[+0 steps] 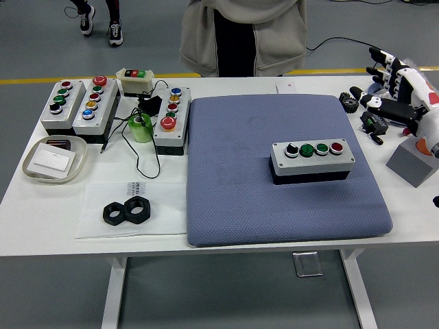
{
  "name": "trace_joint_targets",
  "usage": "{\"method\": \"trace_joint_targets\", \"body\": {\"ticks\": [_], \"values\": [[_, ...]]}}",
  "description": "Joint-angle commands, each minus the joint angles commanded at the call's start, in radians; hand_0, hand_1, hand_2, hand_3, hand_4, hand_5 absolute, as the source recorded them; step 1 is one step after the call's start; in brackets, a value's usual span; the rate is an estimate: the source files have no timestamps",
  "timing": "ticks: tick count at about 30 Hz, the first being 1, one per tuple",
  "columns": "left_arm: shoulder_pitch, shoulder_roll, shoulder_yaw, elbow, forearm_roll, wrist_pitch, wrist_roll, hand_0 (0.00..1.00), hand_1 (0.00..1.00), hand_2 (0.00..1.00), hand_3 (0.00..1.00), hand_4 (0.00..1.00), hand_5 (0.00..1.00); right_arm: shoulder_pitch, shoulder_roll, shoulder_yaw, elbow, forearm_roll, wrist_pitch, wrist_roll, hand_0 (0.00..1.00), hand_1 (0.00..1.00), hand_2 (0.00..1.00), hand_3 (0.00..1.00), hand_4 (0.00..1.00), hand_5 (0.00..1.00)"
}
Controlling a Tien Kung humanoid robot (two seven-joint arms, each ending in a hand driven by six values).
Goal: Pick up the button,place it on the desk,press the button,press the button
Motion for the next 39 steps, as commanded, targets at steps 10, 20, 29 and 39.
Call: {"method": "trace_joint_targets", "body": {"ticks": [10, 20, 29, 39], "values": [[0.008, -0.001, -0.011, 0.002, 0.016, 0.001, 0.004, 0.7, 0.831, 0.89, 0.831, 0.647, 0.998, -0.056, 0.011, 0.053, -0.028, 0.363, -0.002, -0.004, 0.959, 0.887, 0.936, 0.912, 0.647, 0.475], [0.01, -0.001, -0.017, 0.002, 0.025, 0.0, 0.007, 0.703, 0.831, 0.889, 0.832, 0.644, 0.998, -0.063, 0.011, 0.067, -0.027, 0.364, -0.005, -0.013, 0.961, 0.884, 0.929, 0.904, 0.656, 0.462], [0.006, -0.001, -0.01, 0.002, 0.015, 0.0, 0.004, 0.701, 0.831, 0.89, 0.832, 0.642, 0.998, -0.056, 0.012, 0.068, -0.026, 0.361, -0.007, -0.017, 0.962, 0.884, 0.928, 0.904, 0.653, 0.451], [0.007, -0.001, -0.011, 0.002, 0.015, -0.001, 0.003, 0.705, 0.83, 0.889, 0.831, 0.64, 0.998, -0.056, 0.01, 0.069, -0.027, 0.36, -0.011, -0.02, 0.964, 0.884, 0.927, 0.904, 0.63, 0.488]]}}
